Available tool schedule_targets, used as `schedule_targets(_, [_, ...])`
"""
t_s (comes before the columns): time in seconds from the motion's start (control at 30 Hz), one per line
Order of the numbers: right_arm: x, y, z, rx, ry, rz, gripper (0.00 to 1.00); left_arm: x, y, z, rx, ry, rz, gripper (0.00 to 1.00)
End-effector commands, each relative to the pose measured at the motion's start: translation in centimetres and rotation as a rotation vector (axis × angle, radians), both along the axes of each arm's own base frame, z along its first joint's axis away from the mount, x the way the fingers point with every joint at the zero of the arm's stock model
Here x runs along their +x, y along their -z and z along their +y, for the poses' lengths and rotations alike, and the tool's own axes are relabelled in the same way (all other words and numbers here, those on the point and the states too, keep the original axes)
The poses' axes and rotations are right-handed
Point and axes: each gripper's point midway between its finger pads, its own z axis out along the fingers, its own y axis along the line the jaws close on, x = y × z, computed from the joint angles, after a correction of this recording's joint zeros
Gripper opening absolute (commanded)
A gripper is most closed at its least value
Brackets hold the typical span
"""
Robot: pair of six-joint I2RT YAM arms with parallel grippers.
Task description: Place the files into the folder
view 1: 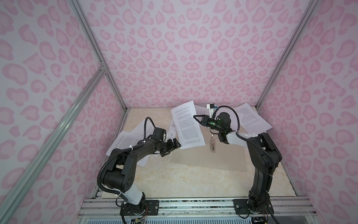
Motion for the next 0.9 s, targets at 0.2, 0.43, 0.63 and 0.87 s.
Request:
schedule_targets(0.2, [-1.2,8.3,-2.6,-0.153,0.042,0.220,0.00,2.6,-5.0,-3.3,0.026,0.085,-0.142,0.89])
schedule_targets(0.43, [-2.2,11.3,-3.5,-0.176,0.054,0.276,0.00,2.7,-1.8,-7.0,-0.044,0.122,-0.042,0.86])
schedule_targets(0.63, [-2.5,12.5,-3.3,-0.145,0.029,0.308,0.03,2.4,1.5,-7.4,-0.072,0.080,0.032,0.85])
schedule_targets(0.87, [-3.5,12.9,-3.6,-0.084,-0.003,0.348,0.36,1.4,4.0,-5.9,-0.009,0.022,0.092,0.85])
